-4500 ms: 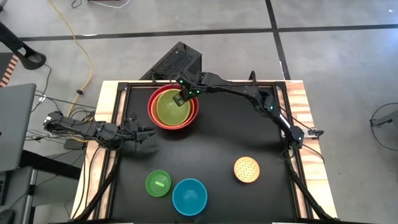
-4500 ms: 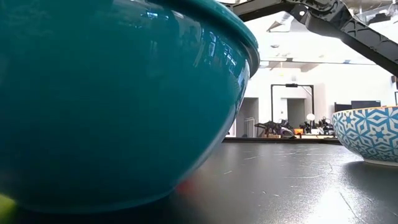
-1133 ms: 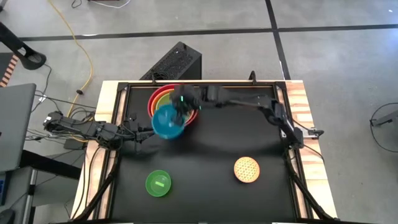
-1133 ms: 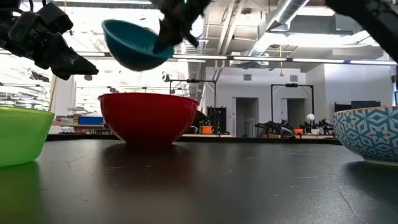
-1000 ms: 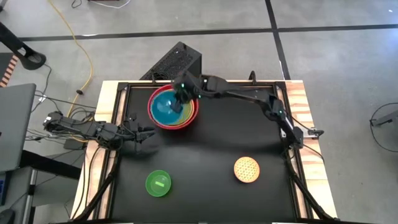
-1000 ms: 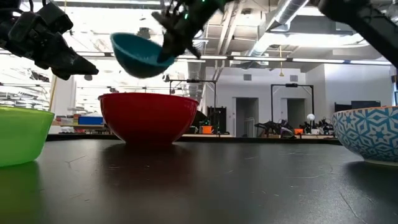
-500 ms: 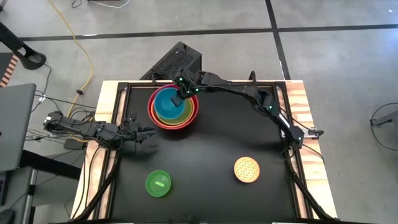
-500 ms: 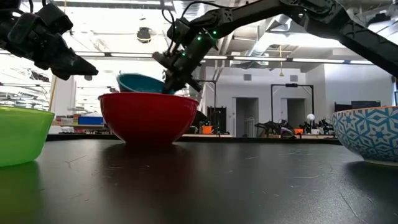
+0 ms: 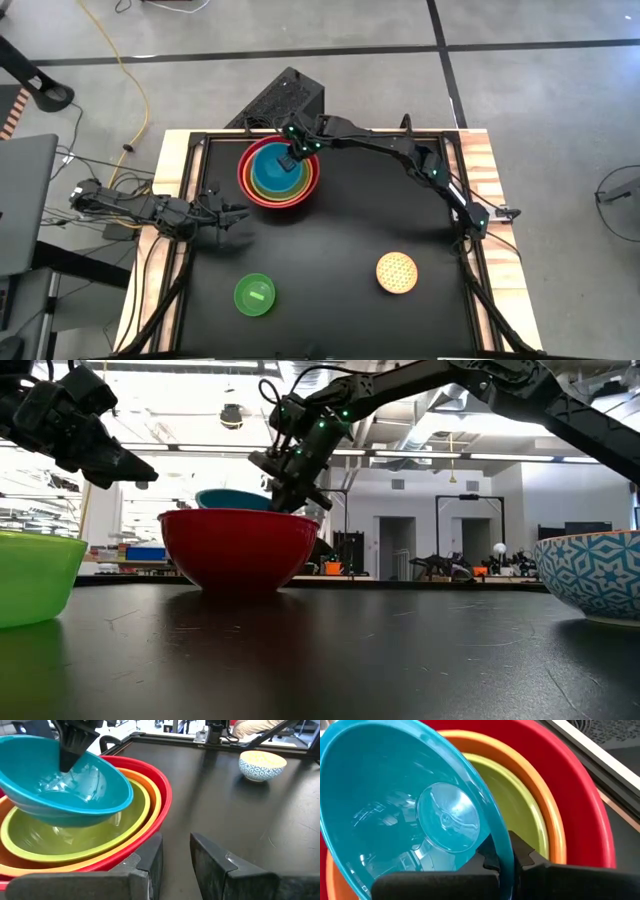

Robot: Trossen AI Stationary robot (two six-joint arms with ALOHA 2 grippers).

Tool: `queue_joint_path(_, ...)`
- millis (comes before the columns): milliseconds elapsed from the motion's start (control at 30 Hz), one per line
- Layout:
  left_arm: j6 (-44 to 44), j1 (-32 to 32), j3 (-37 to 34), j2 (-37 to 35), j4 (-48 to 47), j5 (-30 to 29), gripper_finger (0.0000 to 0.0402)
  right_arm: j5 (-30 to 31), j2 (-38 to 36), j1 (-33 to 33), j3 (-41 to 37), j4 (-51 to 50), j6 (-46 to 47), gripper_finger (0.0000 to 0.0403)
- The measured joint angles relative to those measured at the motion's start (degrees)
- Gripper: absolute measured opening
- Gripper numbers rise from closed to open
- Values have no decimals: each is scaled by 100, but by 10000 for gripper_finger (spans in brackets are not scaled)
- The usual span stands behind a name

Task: Nest bowls inside each other
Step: Stack the blue bowl on top of the light green bowl

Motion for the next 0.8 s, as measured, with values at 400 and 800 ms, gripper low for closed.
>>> queue_joint_path(400, -22, 0, 0, -1, 0, 4, 87, 50, -4, 11, -118, 44, 0, 16)
queue_joint_path(800, -41, 2, 0, 0, 4, 31, 87, 221, -7, 48, -463, 270, 163, 17)
